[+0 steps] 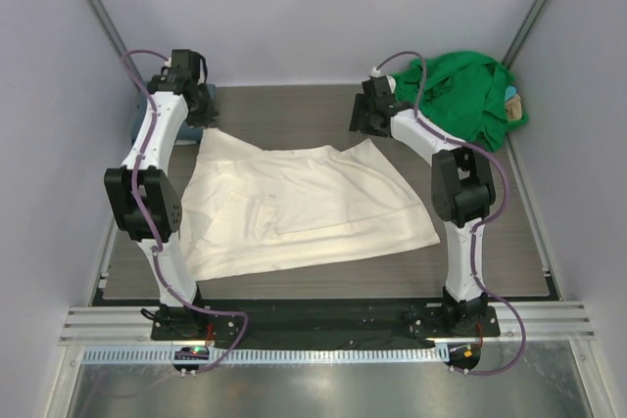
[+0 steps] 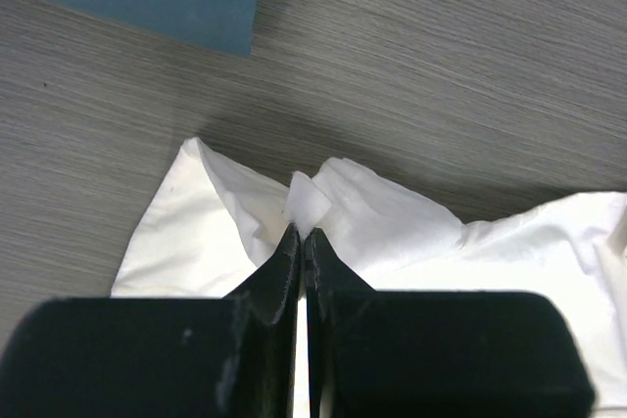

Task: Fold and stack the t-shirts

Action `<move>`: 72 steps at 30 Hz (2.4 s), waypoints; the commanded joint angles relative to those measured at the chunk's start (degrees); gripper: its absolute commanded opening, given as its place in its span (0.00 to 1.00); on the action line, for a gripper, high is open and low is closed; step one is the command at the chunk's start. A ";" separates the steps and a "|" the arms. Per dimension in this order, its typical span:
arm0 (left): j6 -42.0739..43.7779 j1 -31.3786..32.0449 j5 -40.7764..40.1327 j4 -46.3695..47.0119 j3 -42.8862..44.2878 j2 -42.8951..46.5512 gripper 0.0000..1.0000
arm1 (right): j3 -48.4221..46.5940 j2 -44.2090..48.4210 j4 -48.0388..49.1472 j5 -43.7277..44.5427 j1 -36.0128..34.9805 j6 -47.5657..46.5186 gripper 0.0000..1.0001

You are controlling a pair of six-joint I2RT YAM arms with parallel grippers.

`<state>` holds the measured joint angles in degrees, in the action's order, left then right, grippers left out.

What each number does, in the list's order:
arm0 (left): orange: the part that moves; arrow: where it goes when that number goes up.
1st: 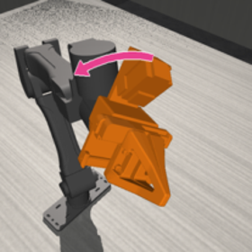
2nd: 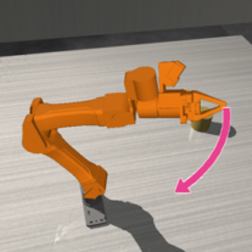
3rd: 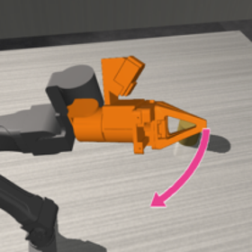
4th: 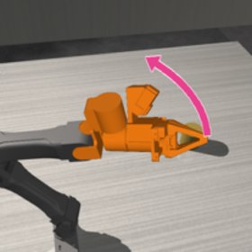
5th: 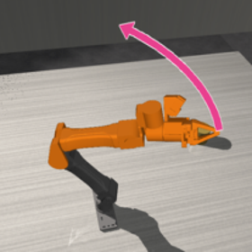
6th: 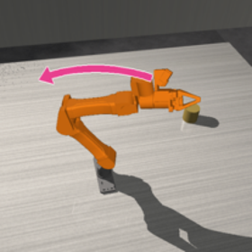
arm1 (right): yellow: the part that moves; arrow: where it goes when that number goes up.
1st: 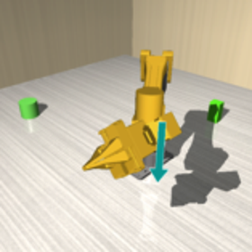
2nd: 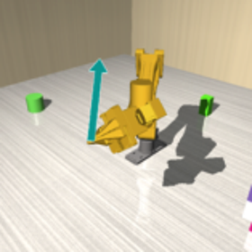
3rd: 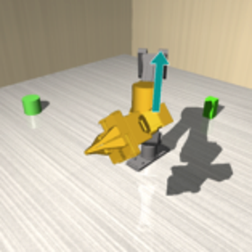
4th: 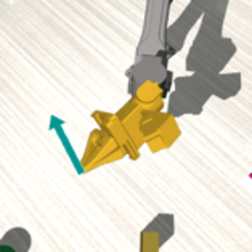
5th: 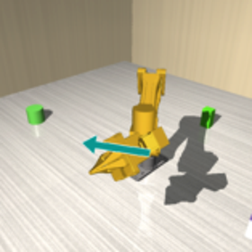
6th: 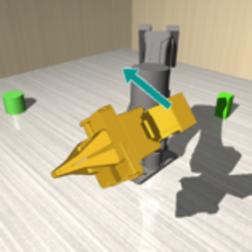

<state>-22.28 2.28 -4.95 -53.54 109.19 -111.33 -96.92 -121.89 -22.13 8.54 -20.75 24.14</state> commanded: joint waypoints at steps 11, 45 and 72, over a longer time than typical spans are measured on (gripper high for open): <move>0.66 0.00 0.38 0.10 0.50 0.76 0.00 | -11.53 -7.84 -3.18 2.19 2.65 -2.34 0.61; 0.84 0.00 0.56 -0.16 0.76 -0.73 0.00 | -1.42 -8.28 -0.81 2.98 2.82 -0.23 0.01; 0.22 0.26 6.45 -2.71 9.13 -4.09 0.00 | -6.26 2.17 -1.51 -5.72 12.67 2.49 0.01</move>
<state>-23.46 2.35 2.59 -55.20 118.50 -120.90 -103.07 -125.03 -24.43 4.12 -7.77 25.87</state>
